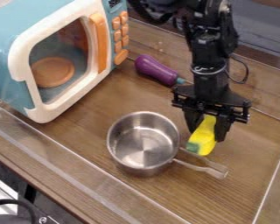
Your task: Remove the banana from inside the silver pot and put it on the table
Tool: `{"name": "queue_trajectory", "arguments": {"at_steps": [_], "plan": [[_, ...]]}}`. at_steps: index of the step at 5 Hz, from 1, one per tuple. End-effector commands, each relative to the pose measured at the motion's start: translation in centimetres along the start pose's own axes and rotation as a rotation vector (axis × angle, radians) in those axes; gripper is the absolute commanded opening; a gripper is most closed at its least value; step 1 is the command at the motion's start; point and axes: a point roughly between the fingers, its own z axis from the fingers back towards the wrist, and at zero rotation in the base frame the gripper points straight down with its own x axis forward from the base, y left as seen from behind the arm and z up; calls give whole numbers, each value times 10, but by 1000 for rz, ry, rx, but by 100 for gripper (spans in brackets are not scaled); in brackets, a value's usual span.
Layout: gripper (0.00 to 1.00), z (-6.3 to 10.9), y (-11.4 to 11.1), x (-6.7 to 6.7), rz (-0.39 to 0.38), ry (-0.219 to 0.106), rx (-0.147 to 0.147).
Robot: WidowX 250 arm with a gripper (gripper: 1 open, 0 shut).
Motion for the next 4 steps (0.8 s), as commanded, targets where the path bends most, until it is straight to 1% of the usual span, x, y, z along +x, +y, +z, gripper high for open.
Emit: {"name": "queue_trajectory", "arguments": {"at_steps": [1,3,4], "plan": [[0,5,-3,-1,72,-51,-2],[0,26,2,-2,24,-30,-1],[0,23,0,3,34,-30,-3]]}}
